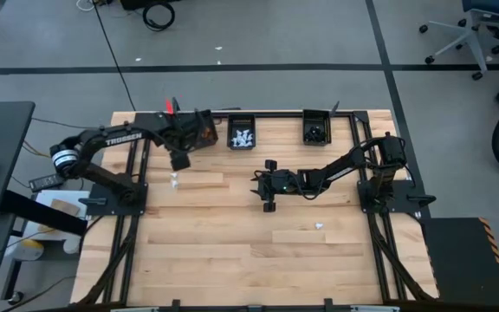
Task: Sort Halloween decoration
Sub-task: Put the white ghost toy into the middle black bin
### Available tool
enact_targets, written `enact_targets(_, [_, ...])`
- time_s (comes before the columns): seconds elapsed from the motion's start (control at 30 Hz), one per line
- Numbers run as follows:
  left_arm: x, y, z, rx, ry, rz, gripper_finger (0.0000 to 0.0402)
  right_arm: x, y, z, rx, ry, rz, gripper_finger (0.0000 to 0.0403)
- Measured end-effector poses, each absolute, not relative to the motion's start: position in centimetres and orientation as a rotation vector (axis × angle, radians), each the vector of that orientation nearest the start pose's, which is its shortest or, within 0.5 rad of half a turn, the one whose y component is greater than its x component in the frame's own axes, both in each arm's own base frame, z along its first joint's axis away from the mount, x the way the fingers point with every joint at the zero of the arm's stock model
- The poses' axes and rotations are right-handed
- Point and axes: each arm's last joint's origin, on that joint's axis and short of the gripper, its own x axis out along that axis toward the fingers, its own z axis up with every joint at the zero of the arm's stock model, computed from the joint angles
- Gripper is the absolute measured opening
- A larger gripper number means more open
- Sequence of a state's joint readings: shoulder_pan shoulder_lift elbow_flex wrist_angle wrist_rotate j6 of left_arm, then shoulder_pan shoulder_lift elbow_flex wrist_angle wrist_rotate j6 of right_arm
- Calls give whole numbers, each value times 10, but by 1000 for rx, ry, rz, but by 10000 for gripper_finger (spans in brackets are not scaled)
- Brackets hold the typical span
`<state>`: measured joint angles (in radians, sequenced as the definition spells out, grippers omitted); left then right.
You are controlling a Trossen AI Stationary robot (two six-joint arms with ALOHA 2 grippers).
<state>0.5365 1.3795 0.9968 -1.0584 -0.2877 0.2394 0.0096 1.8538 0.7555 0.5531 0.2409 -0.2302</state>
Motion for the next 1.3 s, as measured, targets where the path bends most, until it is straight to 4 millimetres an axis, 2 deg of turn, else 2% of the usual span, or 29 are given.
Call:
enact_targets(0.2, [187,111,202,29,1644,285,163,341,-3,116,-289,566,-161,176])
enact_targets(0.3, [184,107,187,22,1697,252,163,341,-3,117,-289,561,-162,176])
enact_targets(0.6, [191,110,151,-63,1835,202,162,342,-3,118,-283,544,-158,176])
enact_targets(0.87, [198,104,139,-10,1895,89,162,342,-3,118,-279,545,-158,176])
enact_targets(1.1, [207,96,137,46,1852,76,161,342,-3,118,-278,546,-157,176])
enact_targets(1.3, [210,93,137,70,1832,70,140,342,-3,118,-278,546,-157,176])
